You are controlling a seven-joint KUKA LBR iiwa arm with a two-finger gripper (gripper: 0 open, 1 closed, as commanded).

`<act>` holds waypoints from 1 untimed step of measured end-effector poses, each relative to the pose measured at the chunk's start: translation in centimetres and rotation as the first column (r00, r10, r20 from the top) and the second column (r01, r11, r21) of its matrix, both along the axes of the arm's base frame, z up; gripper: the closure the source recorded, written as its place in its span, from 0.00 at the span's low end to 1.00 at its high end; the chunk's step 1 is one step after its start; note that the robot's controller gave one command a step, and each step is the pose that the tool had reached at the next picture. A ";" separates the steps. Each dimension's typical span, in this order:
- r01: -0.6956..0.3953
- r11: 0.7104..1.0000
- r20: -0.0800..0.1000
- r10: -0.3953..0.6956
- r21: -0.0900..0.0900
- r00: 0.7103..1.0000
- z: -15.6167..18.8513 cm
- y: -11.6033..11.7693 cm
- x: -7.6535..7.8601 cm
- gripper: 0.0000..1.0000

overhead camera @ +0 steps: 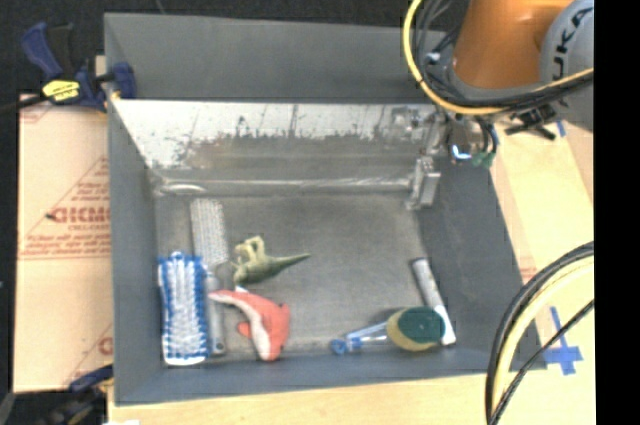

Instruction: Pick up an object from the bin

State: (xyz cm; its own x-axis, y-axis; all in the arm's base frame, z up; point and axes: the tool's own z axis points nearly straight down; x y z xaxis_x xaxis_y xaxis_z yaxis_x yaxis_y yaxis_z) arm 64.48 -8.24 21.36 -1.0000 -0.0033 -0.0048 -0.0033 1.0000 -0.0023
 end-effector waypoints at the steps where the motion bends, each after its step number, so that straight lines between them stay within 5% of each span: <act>1: 0.001 1.000 0.000 -0.001 0.000 1.000 0.0 0.0 0.0 0.00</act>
Offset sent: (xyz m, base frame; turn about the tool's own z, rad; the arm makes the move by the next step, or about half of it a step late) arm -0.0102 0.0224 -0.0795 0.0940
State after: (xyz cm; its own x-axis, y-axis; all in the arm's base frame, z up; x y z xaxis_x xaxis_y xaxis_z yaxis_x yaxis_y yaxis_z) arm 64.47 -8.23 21.35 -1.0000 -0.0026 -0.0045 -0.0026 1.0000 -0.0023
